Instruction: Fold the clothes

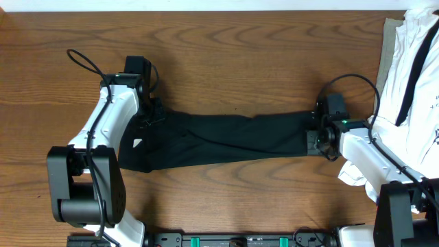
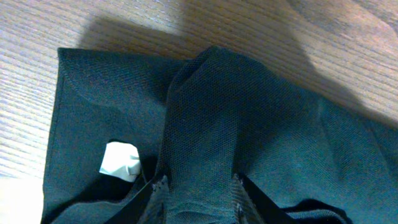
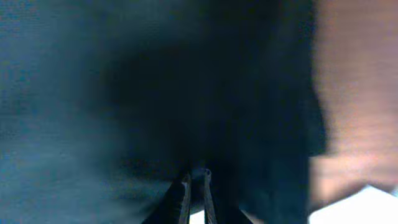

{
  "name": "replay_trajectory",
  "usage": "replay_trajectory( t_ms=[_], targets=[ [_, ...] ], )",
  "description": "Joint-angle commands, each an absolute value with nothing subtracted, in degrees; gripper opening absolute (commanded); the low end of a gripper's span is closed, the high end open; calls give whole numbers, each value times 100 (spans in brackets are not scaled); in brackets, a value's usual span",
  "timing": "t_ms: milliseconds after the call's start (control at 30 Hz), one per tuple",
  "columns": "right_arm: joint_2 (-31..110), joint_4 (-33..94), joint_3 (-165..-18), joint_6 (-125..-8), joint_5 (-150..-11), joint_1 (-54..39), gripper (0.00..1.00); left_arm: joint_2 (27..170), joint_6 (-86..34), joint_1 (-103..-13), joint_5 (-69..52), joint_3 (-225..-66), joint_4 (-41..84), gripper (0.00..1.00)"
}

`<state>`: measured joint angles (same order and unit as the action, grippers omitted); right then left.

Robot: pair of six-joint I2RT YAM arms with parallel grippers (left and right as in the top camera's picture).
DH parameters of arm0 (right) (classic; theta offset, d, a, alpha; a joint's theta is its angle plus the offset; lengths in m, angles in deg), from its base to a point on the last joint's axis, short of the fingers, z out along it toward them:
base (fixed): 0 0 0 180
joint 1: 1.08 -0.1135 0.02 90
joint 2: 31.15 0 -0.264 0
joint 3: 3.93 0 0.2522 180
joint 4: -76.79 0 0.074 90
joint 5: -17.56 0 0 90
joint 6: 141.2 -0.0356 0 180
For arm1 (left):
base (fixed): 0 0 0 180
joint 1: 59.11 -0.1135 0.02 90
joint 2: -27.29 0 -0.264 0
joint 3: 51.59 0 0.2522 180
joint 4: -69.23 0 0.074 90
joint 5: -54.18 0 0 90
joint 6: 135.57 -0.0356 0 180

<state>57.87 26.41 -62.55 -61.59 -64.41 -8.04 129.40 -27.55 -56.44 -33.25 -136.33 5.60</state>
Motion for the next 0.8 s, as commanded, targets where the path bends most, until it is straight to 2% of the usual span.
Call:
replay_trajectory(
  t_ms=[0, 300, 500, 767],
  targets=[
    [5811, 2470, -6216, -6739, -5391, -741, 8, 12802, -2764, -5663, -3410, -13757, 554, 36],
    [5808, 2324, -6323, -7005, -5099, -310, 8, 12802, -2766, -5663, -3410, -13757, 556, 36],
    [5610, 2081, -7034, -6909, -5960, -302, 8, 12671, -2766, -5663, -3408, -13840, 674, 35],
    [5620, 2062, -7366, -6828, -6967, -302, 8, 11604, -2460, -5633, -3306, -14037, 586, 34]
  ],
)
